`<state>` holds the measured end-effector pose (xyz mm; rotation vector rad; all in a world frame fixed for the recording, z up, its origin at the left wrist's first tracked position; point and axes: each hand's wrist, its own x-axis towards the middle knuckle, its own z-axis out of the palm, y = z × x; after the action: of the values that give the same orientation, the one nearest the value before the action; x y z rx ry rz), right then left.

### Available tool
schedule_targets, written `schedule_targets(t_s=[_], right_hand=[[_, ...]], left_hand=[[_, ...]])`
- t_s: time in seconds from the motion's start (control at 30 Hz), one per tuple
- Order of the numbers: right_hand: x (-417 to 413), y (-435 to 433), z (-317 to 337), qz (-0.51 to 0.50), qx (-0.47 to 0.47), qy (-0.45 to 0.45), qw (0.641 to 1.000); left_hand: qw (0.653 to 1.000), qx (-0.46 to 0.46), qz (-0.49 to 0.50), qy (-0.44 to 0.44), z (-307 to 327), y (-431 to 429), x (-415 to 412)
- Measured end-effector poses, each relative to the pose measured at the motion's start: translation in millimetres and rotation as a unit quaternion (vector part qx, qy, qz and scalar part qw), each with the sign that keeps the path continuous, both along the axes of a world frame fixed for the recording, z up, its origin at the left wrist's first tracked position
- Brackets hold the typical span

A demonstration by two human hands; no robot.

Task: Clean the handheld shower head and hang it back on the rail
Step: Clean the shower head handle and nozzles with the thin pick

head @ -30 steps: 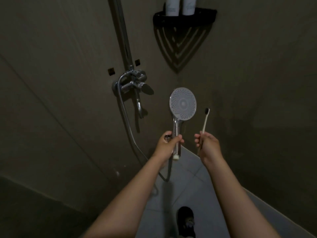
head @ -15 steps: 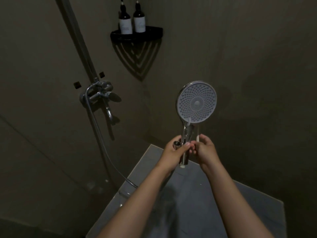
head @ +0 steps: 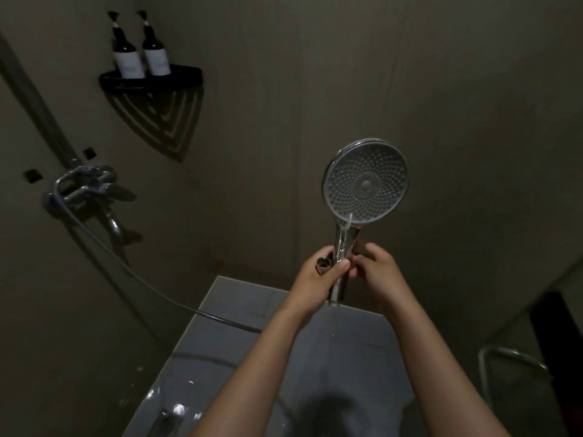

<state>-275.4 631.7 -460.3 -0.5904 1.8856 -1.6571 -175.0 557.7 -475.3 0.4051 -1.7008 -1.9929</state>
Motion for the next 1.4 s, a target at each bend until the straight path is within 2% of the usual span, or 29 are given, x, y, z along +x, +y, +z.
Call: schedule_targets(t_s=[0.13, 0.33, 0.47, 0.67, 0.83, 1.13, 1.4], right_hand=[[-3.9, 28.6, 7.8, 0.005, 0.013, 0.018, 1.0], [6.0, 36.1, 20.0, 0.004, -0.033, -0.025, 0.999], [12.4, 29.2, 19.2, -0.004, -0.085, -0.075, 0.994], [9.0, 19.9, 16.3, 0.028, -0.098, -0.11, 0.989], [4.5, 21.4, 10.0, 0.022, -0.085, -0.112, 0.99], [-2.3, 37.2, 9.9, 0.022, -0.074, -0.109, 0.991], [3.4, 46.6, -2.1, -0.029, -0.065, -0.117, 0.991]], left_hand=[[1.0, -0.016, -0.016, -0.012, 5.7, 22.7, -11.3], [0.998, -0.037, -0.029, -0.034, 19.6, 26.6, -13.4], [0.994, -0.092, 0.012, -0.061, 29.6, 18.9, -17.8], [0.98, -0.164, 0.055, -0.1, 29.0, 16.1, -26.6], [0.981, -0.142, 0.042, -0.123, 26.1, 17.6, -25.7], [0.982, -0.164, -0.017, -0.094, 25.3, 23.6, -22.2], [0.981, -0.155, -0.039, -0.108, 12.1, 32.6, -15.6]])
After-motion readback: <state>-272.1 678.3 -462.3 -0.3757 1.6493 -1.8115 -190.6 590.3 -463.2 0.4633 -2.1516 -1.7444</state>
